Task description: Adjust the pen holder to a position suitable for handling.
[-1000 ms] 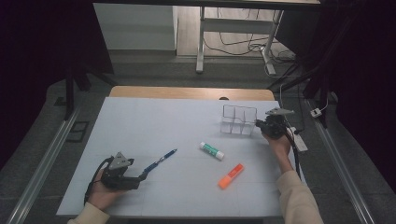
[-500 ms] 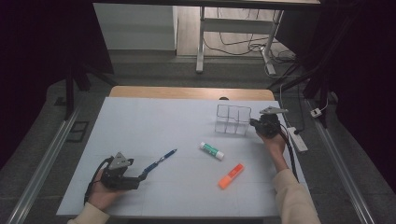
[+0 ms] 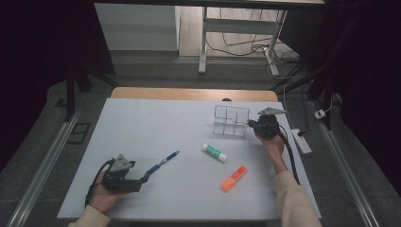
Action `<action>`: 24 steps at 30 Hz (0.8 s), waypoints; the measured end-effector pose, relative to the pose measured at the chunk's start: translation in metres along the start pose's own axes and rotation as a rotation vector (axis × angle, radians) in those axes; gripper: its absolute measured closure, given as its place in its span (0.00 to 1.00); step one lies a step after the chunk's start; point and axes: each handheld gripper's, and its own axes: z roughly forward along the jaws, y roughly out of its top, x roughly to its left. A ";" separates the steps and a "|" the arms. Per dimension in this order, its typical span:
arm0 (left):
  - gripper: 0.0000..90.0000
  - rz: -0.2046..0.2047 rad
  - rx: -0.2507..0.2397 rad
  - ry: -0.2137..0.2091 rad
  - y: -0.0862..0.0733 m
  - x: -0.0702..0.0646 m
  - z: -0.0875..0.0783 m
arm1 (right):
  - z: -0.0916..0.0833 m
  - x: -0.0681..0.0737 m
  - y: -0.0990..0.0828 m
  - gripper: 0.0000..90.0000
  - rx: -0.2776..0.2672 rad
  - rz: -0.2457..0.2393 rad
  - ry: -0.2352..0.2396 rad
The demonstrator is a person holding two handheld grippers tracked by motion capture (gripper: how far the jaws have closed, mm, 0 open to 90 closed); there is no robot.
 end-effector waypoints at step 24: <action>0.24 0.001 0.005 0.002 -0.001 -0.001 0.001 | 0.017 0.023 0.013 0.99 -0.007 -0.028 0.040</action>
